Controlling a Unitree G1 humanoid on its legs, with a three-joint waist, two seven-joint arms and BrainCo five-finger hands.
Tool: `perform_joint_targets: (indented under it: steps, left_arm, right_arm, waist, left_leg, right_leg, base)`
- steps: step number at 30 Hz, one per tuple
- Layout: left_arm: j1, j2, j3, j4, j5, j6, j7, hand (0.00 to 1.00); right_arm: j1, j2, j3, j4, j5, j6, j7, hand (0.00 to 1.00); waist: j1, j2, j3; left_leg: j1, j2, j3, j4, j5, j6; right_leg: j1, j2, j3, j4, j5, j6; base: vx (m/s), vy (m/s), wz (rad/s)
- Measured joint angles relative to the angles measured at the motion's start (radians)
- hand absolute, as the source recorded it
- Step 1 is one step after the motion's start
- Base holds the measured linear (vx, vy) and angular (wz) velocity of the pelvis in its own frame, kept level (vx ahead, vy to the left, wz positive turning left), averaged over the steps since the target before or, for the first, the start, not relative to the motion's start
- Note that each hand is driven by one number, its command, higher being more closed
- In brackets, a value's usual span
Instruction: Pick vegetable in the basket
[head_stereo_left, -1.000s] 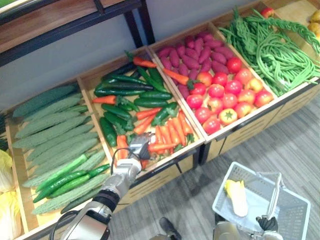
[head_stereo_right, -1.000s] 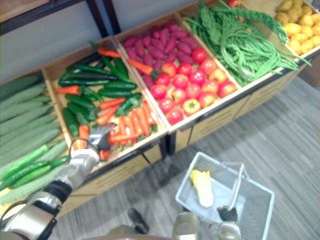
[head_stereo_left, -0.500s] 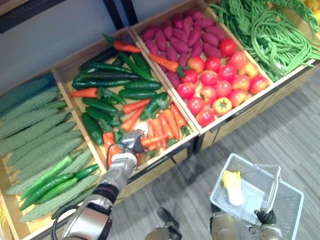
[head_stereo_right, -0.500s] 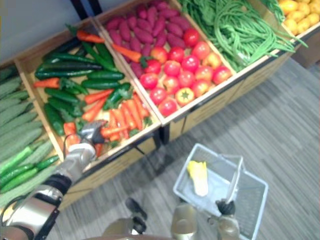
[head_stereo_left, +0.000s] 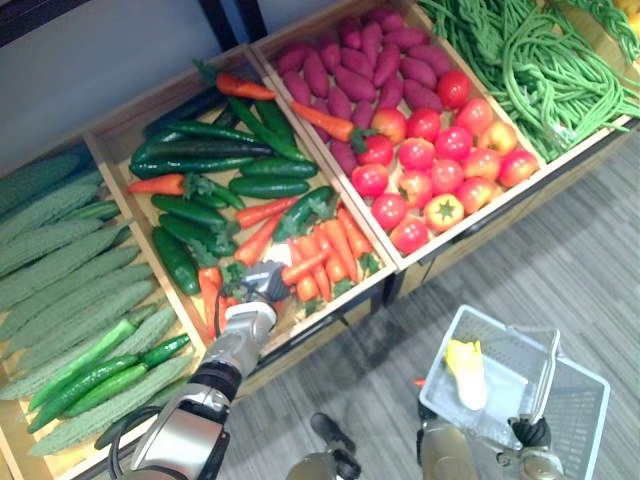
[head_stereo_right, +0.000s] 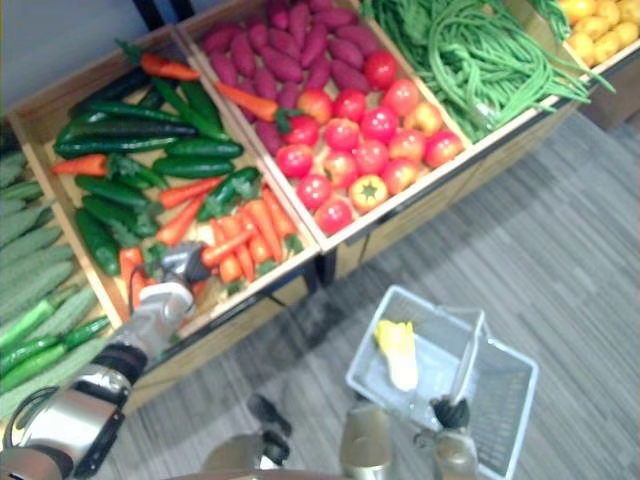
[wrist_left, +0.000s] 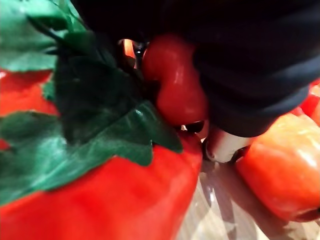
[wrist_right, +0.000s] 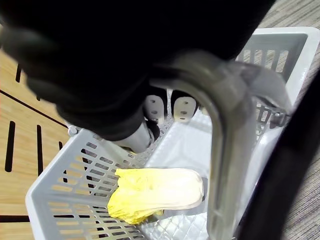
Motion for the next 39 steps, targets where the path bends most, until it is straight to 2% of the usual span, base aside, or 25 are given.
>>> perform_joint_targets:
  steps: [6,11,14,16,18,21,24,32,35,39]
  left_arm:
    - [0.000,0.000,0.000,0.000,0.000,-0.001,-0.005,1.00]
    - [0.000,0.004,-0.006,-0.061,0.000,-0.003,-0.008,1.00]
    - [0.000,0.009,-0.023,-0.113,0.000,-0.012,-0.009,1.00]
    - [0.000,0.009,-0.030,-0.156,0.000,-0.017,-0.010,1.00]
    - [0.001,0.019,-0.041,-0.191,-0.001,-0.032,-0.010,1.00]
    - [0.014,0.054,-0.065,-0.261,-0.001,-0.054,-0.011,1.00]
    - [0.018,0.057,-0.068,-0.293,-0.002,-0.060,-0.012,1.00]
    - [0.022,0.144,-0.186,-0.481,-0.024,-0.150,-0.031,1.00]
    - [0.021,0.144,-0.241,-0.534,-0.042,-0.202,-0.039,1.00]
    - [0.020,0.144,-0.281,-0.595,-0.044,-0.226,-0.050,1.00]
  right_arm:
    - [0.001,-0.010,0.001,0.003,-0.001,0.001,0.002,1.00]
    - [0.013,-0.015,-0.013,0.022,-0.001,0.002,0.002,1.00]
    - [0.014,-0.016,-0.039,0.047,-0.001,0.003,0.002,1.00]
    - [0.023,-0.017,-0.073,0.052,-0.001,0.015,0.004,1.00]
    - [0.025,-0.017,-0.101,0.066,-0.001,0.026,0.005,1.00]
    - [0.026,-0.017,-0.111,0.085,0.000,0.030,0.005,1.00]
    - [0.034,-0.017,-0.122,0.088,0.000,0.037,0.006,1.00]
    - [0.037,-0.025,-0.135,0.088,-0.023,0.043,0.039,1.00]
    - [0.027,-0.078,-0.136,0.087,-0.072,0.044,0.047,1.00]
    - [0.020,-0.146,-0.138,0.080,-0.116,0.044,0.054,1.00]
  waist:
    - [0.000,0.010,0.005]
    - [0.000,0.013,0.004]
    - [0.008,0.020,-0.001]
    - [0.024,0.037,-0.012]
    - [0.027,0.053,-0.026]
    - [0.032,0.052,-0.039]
    - [0.044,0.052,-0.052]
    - [0.055,0.023,-0.098]
    - [0.050,0.017,-0.117]
    - [0.048,0.016,-0.123]
  left_leg:
    - [0.012,0.006,-0.011,0.025,0.000,0.001]
    - [0.038,0.004,-0.072,0.023,0.003,0.006]
    - [0.039,0.002,-0.101,0.014,0.013,0.019]
    - [0.050,-0.006,-0.124,-0.027,0.030,0.042]
    - [0.055,-0.011,-0.151,-0.058,0.045,0.062]
    - [0.057,-0.013,-0.172,-0.058,0.053,0.073]
    - [0.056,-0.014,-0.176,-0.063,0.056,0.077]
    - [0.044,-0.020,-0.203,-0.065,0.057,0.079]
    - [0.039,-0.031,-0.202,-0.064,0.060,0.083]
    - [0.042,-0.035,-0.196,-0.064,0.060,0.083]
  right_leg:
    - [0.024,-0.004,-0.010,0.006,0.000,0.000]
    - [0.089,-0.008,-0.061,-0.011,-0.001,-0.001]
    - [0.105,-0.008,-0.087,-0.013,-0.003,-0.004]
    - [0.116,-0.004,-0.112,-0.016,-0.008,-0.012]
    - [0.126,-0.001,-0.139,-0.016,-0.012,-0.016]
    - [0.137,-0.004,-0.157,-0.013,-0.013,-0.018]
    - [0.140,-0.007,-0.168,-0.013,-0.013,-0.017]
    - [0.155,-0.013,-0.191,-0.029,-0.011,-0.014]
    - [0.150,-0.022,-0.179,-0.026,-0.004,-0.005]
    - [0.148,-0.023,-0.169,-0.026,-0.002,-0.004]
  base:
    - [0.00,-0.002,0.03]
    - [-0.04,0.005,0.23]
    - [-0.07,0.009,0.30]
    - [-0.08,0.010,0.23]
    - [-0.09,0.012,0.31]
    - [-0.07,0.013,0.20]
    - [-0.05,0.012,0.12]
    - [0.02,0.008,0.10]
    - [0.09,0.016,-0.01]
    - [0.05,0.012,-0.04]
